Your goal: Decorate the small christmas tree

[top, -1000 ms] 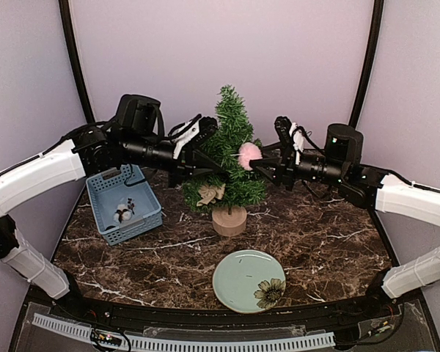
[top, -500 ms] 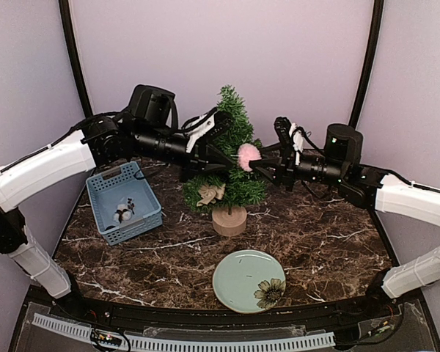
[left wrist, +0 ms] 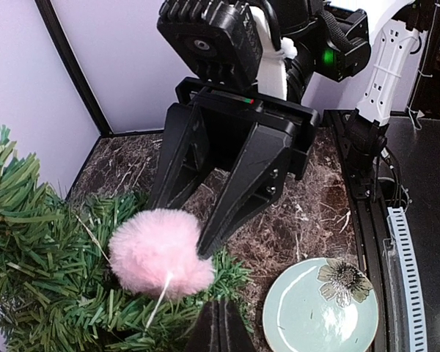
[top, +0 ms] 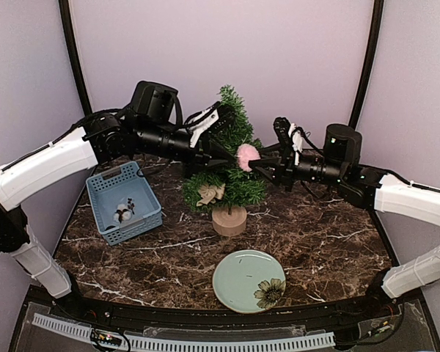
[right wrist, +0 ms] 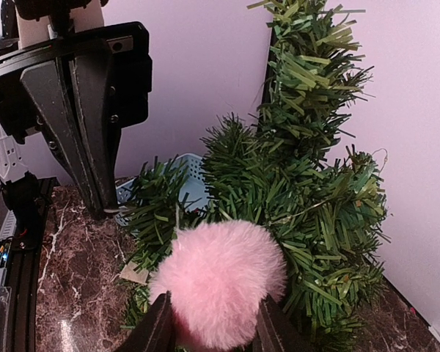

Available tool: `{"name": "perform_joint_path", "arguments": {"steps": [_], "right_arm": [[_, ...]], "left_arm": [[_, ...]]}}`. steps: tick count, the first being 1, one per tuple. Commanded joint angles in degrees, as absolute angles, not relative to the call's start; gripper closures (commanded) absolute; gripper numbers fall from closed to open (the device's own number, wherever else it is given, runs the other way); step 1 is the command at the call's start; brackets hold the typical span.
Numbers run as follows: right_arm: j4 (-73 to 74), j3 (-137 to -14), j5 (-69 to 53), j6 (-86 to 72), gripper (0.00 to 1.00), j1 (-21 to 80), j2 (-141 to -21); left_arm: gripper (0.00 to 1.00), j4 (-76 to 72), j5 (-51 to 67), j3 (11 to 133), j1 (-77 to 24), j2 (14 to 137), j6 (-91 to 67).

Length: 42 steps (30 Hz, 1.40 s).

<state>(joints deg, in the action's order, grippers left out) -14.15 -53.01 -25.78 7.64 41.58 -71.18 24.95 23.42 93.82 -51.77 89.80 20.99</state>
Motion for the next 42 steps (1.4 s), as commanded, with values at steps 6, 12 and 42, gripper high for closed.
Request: {"name": "perform_joint_path", "arguments": {"steps": [6, 12, 42], "right_arm": [[-17.2, -54.1, -26.4, 7.5, 0.65, 41.9, -71.5], [-17.2, -54.2, -26.4, 7.5, 0.65, 41.9, -71.7], [-17.3, -54.8, -26.1, 7.7, 0.65, 41.9, -72.5]], "left_arm": [[0.96, 20.6, 24.0, 96.4, -52.3, 89.4, 14.4], [0.94, 19.9, 20.5, 97.8, -52.2, 90.0, 11.7], [1.0, 20.0, 6.9, 93.3, -52.1, 89.2, 10.7]]}}
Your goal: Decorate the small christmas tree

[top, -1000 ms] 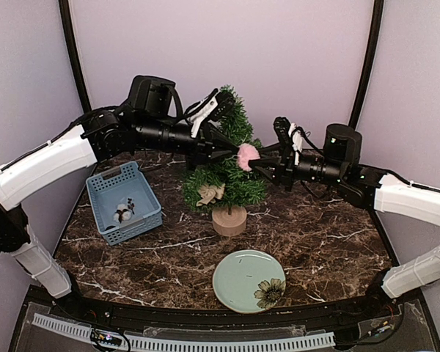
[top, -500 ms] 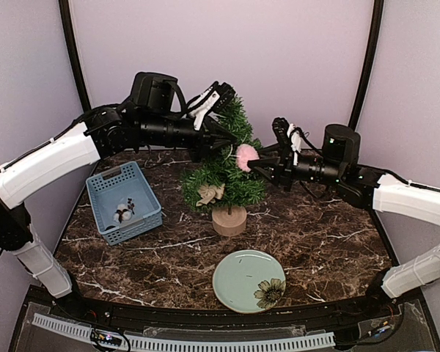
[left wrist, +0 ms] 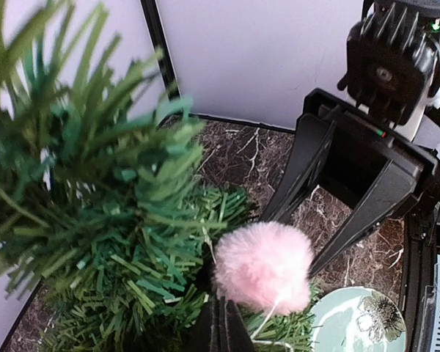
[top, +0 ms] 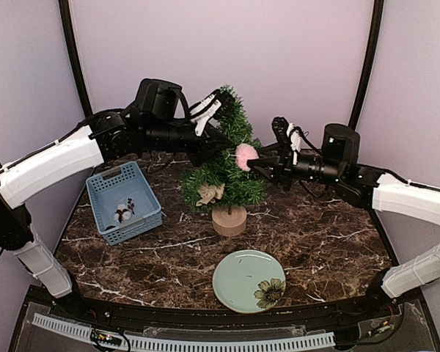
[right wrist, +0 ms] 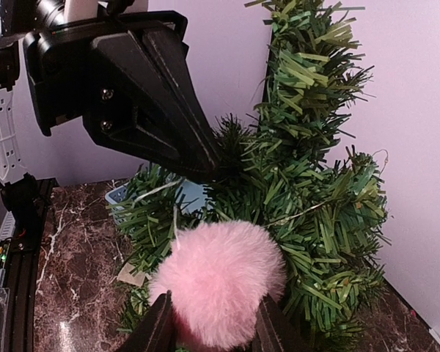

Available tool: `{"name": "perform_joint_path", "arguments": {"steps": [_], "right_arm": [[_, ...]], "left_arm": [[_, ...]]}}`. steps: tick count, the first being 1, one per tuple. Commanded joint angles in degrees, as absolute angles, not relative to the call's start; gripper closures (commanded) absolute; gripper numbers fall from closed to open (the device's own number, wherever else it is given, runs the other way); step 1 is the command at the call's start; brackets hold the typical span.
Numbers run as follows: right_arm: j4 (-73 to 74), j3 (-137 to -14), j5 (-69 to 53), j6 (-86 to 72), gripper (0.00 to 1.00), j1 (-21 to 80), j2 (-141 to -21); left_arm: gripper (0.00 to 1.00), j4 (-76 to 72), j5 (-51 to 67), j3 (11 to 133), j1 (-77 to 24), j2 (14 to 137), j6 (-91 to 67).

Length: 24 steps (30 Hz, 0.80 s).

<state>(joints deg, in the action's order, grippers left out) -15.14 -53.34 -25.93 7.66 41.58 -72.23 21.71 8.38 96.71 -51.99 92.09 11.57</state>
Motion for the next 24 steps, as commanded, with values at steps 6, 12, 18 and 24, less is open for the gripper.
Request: {"name": "perform_joint_path", "arguments": {"steps": [6, 12, 18, 24], "right_arm": [[-17.1, -54.5, -25.9, 7.6, 0.65, 41.9, -72.2], [-17.0, -54.4, -25.6, 7.5, 0.65, 41.9, -72.1], [-17.0, -54.4, -25.7, 7.6, 0.65, 41.9, -72.1], [-17.0, -54.2, -25.8, 7.4, 0.57, 41.9, -71.8]], "left_arm": [[1.0, 19.2, 5.5, 90.7, -51.6, 88.8, 10.1], [1.0, 18.0, 6.5, 88.7, -51.2, 88.4, 9.9], [1.0, 16.3, 5.6, 87.4, -50.9, 87.6, 10.2], [0.96, 14.7, 4.6, 87.7, -50.9, 86.6, 10.7]]}}
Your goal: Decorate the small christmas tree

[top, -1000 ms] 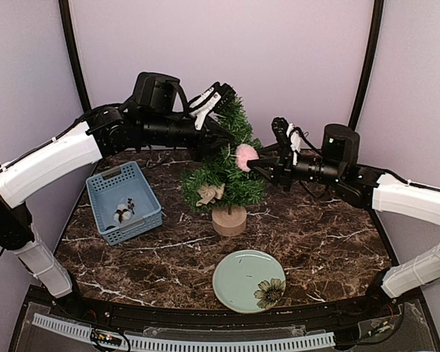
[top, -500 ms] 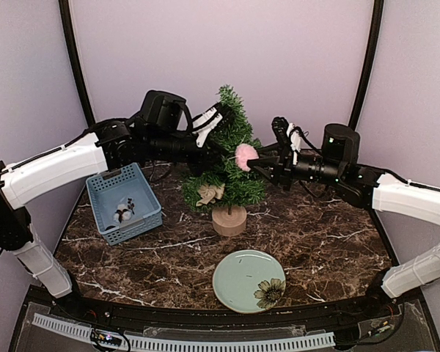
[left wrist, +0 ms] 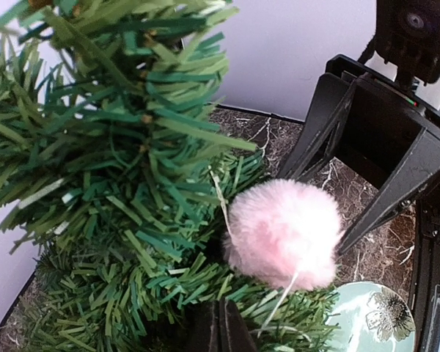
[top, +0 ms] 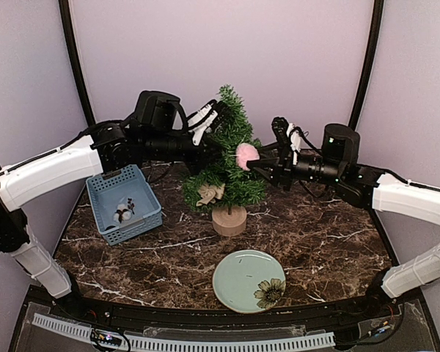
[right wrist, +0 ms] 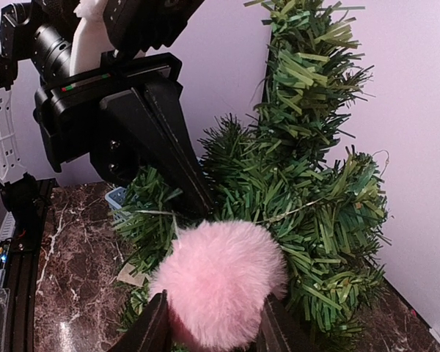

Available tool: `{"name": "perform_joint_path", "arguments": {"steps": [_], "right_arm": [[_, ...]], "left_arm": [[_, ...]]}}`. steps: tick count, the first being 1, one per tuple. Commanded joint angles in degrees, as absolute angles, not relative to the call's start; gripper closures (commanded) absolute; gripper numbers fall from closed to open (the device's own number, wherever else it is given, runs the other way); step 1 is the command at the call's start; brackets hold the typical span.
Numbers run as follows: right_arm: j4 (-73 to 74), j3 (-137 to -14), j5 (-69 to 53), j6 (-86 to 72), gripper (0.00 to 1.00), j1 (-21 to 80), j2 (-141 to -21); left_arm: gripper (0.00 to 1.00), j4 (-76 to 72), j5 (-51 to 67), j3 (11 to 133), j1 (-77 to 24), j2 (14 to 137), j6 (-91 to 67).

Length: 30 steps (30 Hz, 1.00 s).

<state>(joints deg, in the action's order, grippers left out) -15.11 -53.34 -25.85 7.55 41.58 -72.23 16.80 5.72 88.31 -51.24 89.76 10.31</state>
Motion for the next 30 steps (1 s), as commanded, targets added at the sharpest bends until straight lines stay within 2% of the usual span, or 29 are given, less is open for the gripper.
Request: {"name": "perform_joint_path", "arguments": {"steps": [1, 4, 9, 13, 17, 22, 26, 30], "right_arm": [[-17.0, -54.1, -25.7, 7.3, 0.54, 41.9, -71.6], [-17.1, -53.9, -25.5, 7.1, 0.46, 41.9, -70.9], [-17.1, -53.4, -25.3, 6.7, 0.37, 41.9, -69.9], [-17.3, -53.0, -24.7, 5.6, 0.25, 41.9, -68.7], [-17.4, -52.7, -23.7, 3.6, 0.15, 41.7, -66.7], [-18.7, -51.9, -24.7, -5.4, 0.14, 35.7, -63.6], [-19.5, -49.2, -25.7, -15.1, 0.19, 25.7, -62.5], [-16.0, -47.3, -22.8, -19.0, 0.26, 19.9, -62.9]], "left_arm": [[0.93, 14.4, 4.7, 87.4, -50.9, 86.3, 10.8], [0.72, 13.6, 5.9, 86.3, -50.7, 85.4, 10.4], [0.57, 10.4, 8.5, 82.4, -48.3, 81.7, 6.6], [0.47, 7.1, 10.4, 77.9, -45.6, 77.8, 2.6], [0.4, 2.7, 11.7, 71.6, -42.4, 73.4, -3.0], [0.37, -2.0, 7.5, 61.8, -39.2, 67.5, -10.7], [0.37, -4.9, 3.4, 53.9, -37.8, 63.5, -16.5], [0.37, -5.0, -2.2, 48.2, -37.7, 61.5, -19.6]]}}
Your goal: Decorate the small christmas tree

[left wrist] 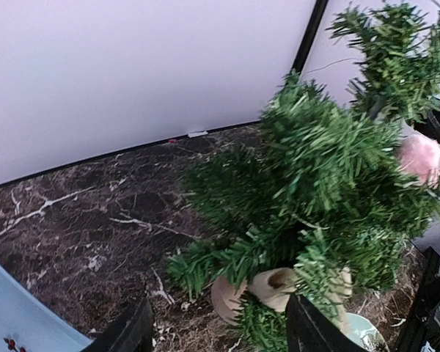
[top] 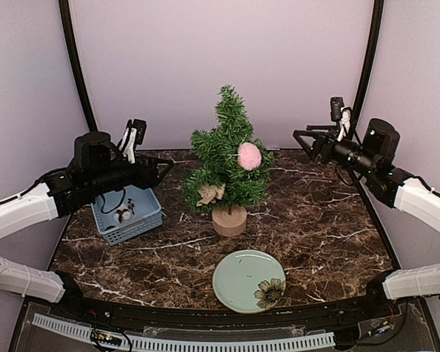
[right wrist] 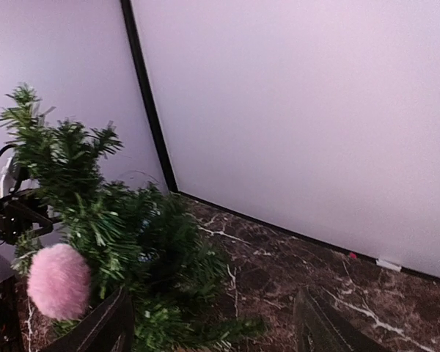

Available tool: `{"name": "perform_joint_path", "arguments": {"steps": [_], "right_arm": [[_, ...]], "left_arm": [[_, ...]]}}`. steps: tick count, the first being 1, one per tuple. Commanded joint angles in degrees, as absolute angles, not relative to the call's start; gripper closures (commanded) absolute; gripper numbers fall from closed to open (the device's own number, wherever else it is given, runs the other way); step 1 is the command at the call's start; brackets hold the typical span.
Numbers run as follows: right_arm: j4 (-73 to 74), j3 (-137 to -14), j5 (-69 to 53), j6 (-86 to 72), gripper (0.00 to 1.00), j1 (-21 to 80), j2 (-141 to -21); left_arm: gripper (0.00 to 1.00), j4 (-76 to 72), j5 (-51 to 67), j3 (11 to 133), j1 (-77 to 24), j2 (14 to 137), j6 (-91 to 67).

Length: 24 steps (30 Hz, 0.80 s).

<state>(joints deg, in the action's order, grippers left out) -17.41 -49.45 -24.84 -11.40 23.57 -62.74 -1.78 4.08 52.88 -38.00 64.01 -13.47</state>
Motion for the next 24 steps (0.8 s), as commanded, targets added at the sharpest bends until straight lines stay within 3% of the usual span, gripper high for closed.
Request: {"name": "perform_joint_path", "arguments": {"steps": [1, 7, 17, 24], "right_arm": [[-15.1, -47.0, -21.8, -19.3, 0.28, 19.2, -63.1], [-13.4, -44.9, -19.8, -21.0, 0.39, 18.0, -67.5], [-26.7, -39.7, -25.6, -28.4, 0.58, 18.0, -79.8], [-36.5, -39.5, -29.6, -33.1, 0.59, 19.1, -90.1]], "left_arm": [[0.37, -5.4, -3.0, 47.3, -37.7, 61.4, -20.2], [0.49, -13.5, -1.2, 38.4, -39.2, 66.4, -29.3], [0.58, -31.0, -4.9, 33.1, -45.0, 77.6, -36.3], [0.61, -44.7, -2.4, 31.8, -45.7, 89.1, -41.9]]}}
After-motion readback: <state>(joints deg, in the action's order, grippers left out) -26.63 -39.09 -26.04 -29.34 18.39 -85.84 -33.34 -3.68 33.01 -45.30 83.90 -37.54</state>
